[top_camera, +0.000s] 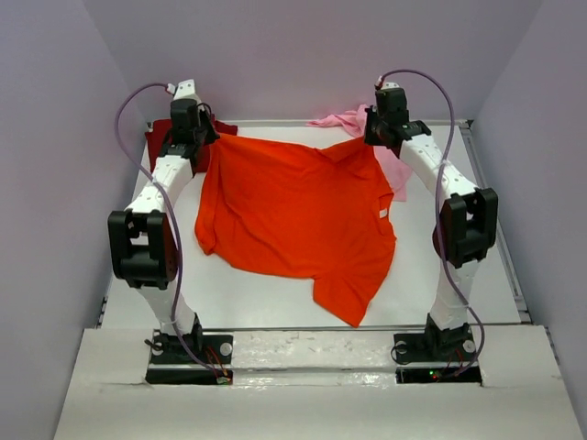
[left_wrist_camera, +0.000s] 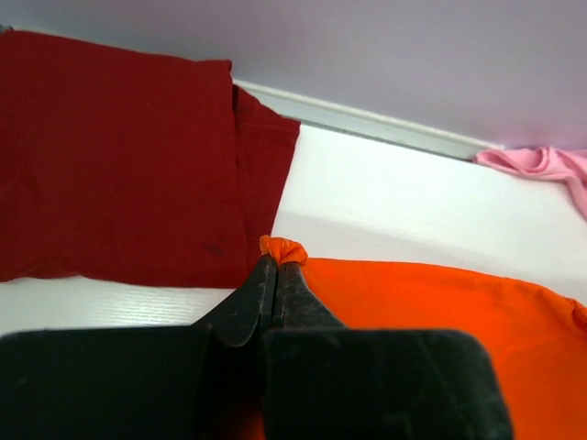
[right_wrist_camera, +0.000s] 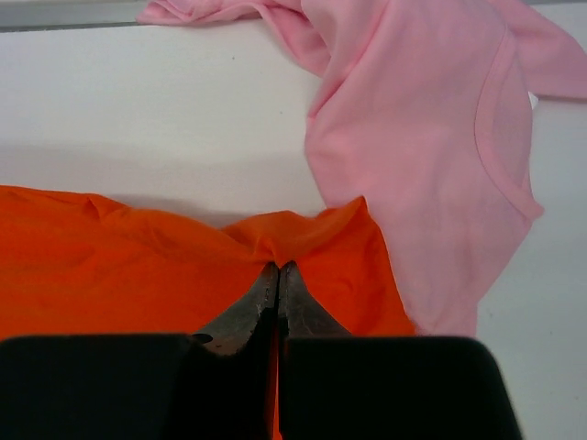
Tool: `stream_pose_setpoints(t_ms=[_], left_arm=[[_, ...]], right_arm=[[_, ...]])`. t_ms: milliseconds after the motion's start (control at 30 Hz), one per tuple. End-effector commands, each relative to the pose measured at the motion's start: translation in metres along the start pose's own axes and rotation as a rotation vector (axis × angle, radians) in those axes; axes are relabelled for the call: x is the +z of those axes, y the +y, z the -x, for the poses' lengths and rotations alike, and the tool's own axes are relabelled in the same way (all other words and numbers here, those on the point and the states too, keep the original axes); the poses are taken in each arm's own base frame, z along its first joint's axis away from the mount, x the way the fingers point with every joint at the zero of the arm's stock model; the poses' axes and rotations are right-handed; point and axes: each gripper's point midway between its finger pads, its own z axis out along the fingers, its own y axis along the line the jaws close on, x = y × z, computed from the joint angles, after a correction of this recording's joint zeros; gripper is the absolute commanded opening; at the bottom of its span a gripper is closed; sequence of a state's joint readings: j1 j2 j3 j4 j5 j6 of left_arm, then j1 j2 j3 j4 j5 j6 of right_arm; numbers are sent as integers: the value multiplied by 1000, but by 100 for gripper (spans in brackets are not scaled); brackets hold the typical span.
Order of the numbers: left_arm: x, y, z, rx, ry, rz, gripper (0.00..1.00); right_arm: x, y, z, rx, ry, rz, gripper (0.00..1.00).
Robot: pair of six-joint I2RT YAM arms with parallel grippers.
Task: Fold and stack the t-shirts
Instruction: Flatten the tshirt out
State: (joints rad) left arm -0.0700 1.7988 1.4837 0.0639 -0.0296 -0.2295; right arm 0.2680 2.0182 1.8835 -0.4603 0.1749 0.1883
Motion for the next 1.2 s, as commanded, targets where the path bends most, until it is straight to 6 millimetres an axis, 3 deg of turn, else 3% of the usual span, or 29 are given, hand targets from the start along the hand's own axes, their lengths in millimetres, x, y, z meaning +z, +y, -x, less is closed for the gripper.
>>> stream_pose_setpoints(t_ms=[0,67,100,133,167,200,267,467,567,600,700,867,933,1100,1167], left_arm=[[-32,0,21,-37,-76,-6,0],[-43,0,18,-49,-72,-9,0],[-43,5,7,-48,-48,9,0],[-44,6,4,-48,-43,10,0],[-43,9,-6,-45,-23,14,0],[-42,10,-13,-43,-1,14,0],[-37,11,-26,-49,32,16,0],[-26,18,-60,-45,122,31,0],[-22,20,-71,-31,154,36,0],[-22,19,-69,-30,153,36,0],[-32,6,-56,-45,127,-21,0],[-81,-27,-1,-28,-22,-105,0],[-103,-30,14,-36,-66,-124,0],[-117,-16,15,-13,-93,-65,0],[-123,-20,15,-11,-112,-83,0]], right_arm=[[-30,-3,-3,50,-23,7,0],[-48,-5,-4,65,-31,13,0],[-48,-7,-21,62,6,18,0],[-53,-9,-25,64,8,12,0],[-65,-9,-21,70,-7,22,0],[-67,-12,-38,71,23,18,0],[-82,-12,-40,90,18,35,0],[-99,-22,-81,100,73,26,0],[-106,-22,-86,113,72,37,0],[-107,-21,-92,114,82,50,0],[-115,-22,-84,114,49,50,0],[-144,-11,-52,123,-54,133,0],[-154,-12,-41,125,-88,136,0],[-154,-10,-42,121,-79,148,0],[-153,-9,-45,123,-70,153,0]])
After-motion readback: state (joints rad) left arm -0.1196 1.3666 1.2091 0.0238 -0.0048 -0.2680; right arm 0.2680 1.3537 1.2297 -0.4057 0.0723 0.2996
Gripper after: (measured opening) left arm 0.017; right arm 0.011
